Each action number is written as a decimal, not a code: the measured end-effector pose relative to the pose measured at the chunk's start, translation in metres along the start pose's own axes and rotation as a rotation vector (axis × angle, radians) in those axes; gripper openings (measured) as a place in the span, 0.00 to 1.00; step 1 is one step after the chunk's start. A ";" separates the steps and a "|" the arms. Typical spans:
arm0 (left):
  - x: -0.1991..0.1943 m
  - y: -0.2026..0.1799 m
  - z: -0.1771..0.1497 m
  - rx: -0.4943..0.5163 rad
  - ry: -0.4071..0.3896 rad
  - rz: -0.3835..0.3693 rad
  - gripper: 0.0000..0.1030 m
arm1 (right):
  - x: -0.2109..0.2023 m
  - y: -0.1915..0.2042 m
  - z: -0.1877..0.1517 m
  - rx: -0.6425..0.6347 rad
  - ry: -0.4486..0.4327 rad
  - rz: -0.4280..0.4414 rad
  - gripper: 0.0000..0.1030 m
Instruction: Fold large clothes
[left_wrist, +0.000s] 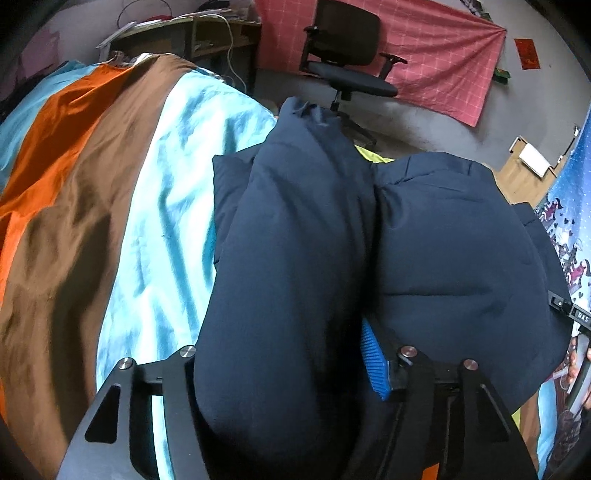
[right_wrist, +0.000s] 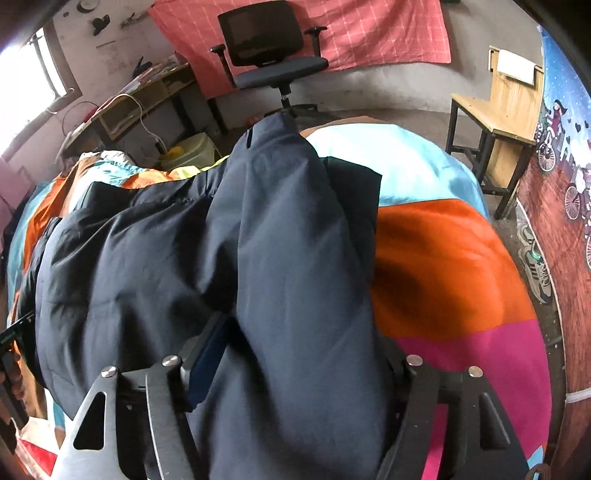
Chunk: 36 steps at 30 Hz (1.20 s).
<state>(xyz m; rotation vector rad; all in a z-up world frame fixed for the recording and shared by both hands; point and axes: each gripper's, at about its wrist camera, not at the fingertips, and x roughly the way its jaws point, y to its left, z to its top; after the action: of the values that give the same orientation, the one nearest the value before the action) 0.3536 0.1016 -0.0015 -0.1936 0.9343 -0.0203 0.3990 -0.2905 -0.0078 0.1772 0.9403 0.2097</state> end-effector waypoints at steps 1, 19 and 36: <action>-0.002 -0.001 -0.001 -0.004 0.001 0.012 0.57 | 0.000 0.001 0.000 -0.001 -0.002 -0.006 0.74; -0.070 -0.055 -0.012 0.068 -0.236 0.172 0.96 | -0.064 0.029 -0.017 -0.052 -0.253 -0.066 1.00; -0.119 -0.090 -0.045 0.087 -0.409 0.149 0.98 | -0.117 0.071 -0.063 -0.121 -0.432 -0.039 1.00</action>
<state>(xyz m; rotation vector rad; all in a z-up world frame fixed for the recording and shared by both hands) 0.2526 0.0179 0.0830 -0.0429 0.5362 0.1127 0.2738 -0.2483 0.0646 0.0866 0.4995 0.1823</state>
